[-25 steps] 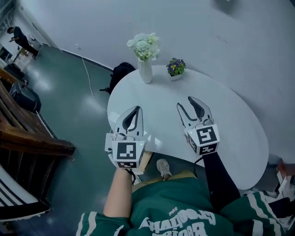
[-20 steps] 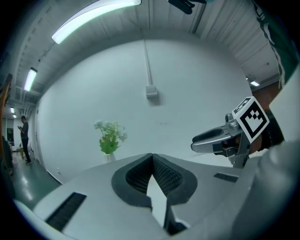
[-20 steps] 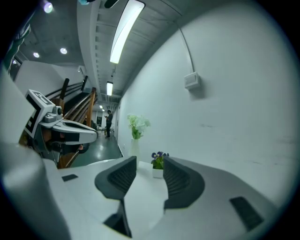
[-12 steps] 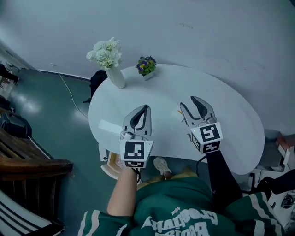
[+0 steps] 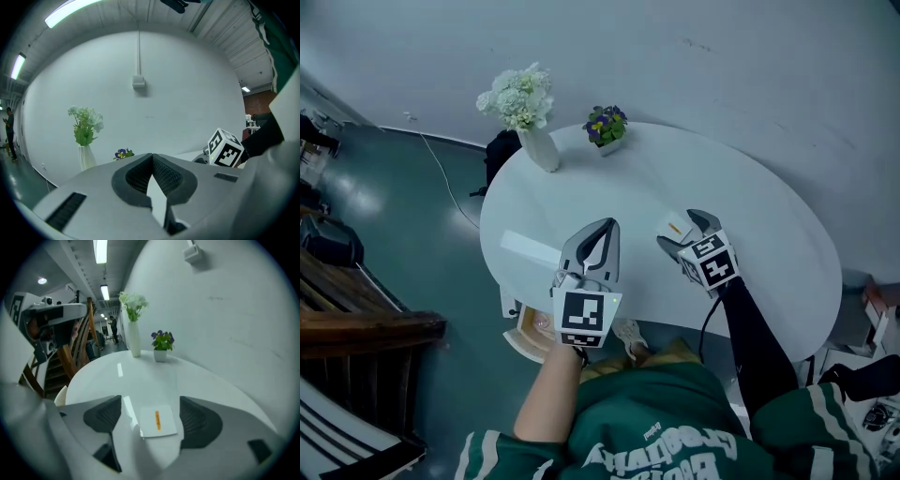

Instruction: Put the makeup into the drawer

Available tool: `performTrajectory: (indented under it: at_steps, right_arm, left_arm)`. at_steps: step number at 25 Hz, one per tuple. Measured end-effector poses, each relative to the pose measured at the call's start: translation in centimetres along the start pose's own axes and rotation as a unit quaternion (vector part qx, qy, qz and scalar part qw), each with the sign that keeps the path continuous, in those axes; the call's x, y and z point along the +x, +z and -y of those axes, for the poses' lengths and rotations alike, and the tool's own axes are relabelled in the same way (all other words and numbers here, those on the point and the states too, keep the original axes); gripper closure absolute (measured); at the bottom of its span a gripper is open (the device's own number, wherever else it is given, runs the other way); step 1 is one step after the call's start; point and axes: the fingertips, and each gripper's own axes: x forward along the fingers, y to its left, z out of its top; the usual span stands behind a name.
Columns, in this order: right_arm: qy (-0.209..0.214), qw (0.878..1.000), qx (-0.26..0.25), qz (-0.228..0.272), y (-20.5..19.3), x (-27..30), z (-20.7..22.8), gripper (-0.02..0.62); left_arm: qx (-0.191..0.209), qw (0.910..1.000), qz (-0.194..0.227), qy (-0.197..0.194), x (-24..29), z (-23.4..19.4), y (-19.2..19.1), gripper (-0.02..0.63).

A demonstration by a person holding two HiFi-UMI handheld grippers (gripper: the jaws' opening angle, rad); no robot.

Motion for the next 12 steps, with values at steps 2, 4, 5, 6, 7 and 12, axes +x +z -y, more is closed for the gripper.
performTrajectory:
  at_steps: [2,4,5,6,7,12]
  right_arm:
    - [0.006,1.000,0.000,-0.026,-1.5,1.4,0.4,0.174]
    - [0.013,0.999,0.001,-0.051,-2.9,2.6,0.9,0.137]
    - [0.019,0.998,0.001,-0.064,-3.6,3.2,1.0,0.111]
    - [0.026,0.997,0.001,-0.077,-4.2,3.8,1.2,0.085]
    - [0.032,0.995,0.002,-0.090,-4.8,4.3,1.2,0.060]
    - [0.041,0.991,-0.010,-0.124,-6.7,5.2,1.0,0.010]
  left_arm:
    - [0.000,1.0000,-0.005,0.001,0.0,-0.2,-0.4,0.607]
    - [-0.002,0.9999,-0.011,0.003,0.1,-0.5,-0.8,0.606]
    - [-0.002,0.9999,-0.013,0.004,0.2,-0.6,-0.9,0.607]
    - [-0.001,0.9999,-0.016,0.005,0.2,-0.7,-1.1,0.607]
    - [0.001,0.9998,-0.017,0.005,0.3,-0.7,-1.2,0.606]
    - [0.002,0.9997,-0.022,0.003,0.5,-0.9,-1.6,0.606]
